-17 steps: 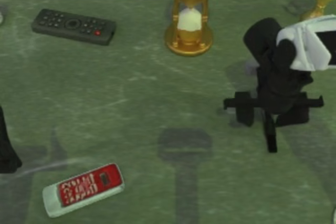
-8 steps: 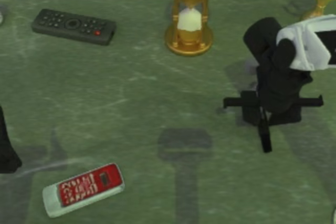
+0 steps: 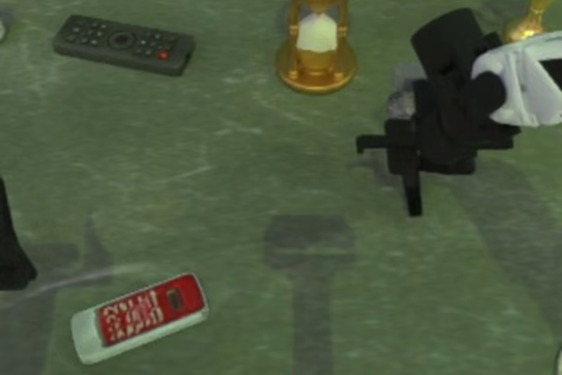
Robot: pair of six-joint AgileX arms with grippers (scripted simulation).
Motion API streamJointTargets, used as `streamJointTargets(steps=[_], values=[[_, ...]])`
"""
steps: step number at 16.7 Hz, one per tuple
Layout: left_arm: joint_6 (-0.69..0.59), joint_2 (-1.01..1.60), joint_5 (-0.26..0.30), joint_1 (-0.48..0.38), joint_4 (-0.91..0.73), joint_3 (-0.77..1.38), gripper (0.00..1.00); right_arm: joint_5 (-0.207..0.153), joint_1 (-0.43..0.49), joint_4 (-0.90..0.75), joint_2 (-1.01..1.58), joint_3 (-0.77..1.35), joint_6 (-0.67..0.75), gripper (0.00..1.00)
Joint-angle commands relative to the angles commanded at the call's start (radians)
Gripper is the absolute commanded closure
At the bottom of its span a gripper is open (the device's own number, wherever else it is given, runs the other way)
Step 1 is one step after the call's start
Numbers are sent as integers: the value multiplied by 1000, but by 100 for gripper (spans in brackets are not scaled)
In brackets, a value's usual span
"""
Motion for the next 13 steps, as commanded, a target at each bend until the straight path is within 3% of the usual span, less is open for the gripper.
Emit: streamJointTargets(steps=[13], values=[[0,0,0,0,0,0,0,-299,-9,1079,-260,-316,-286,100]])
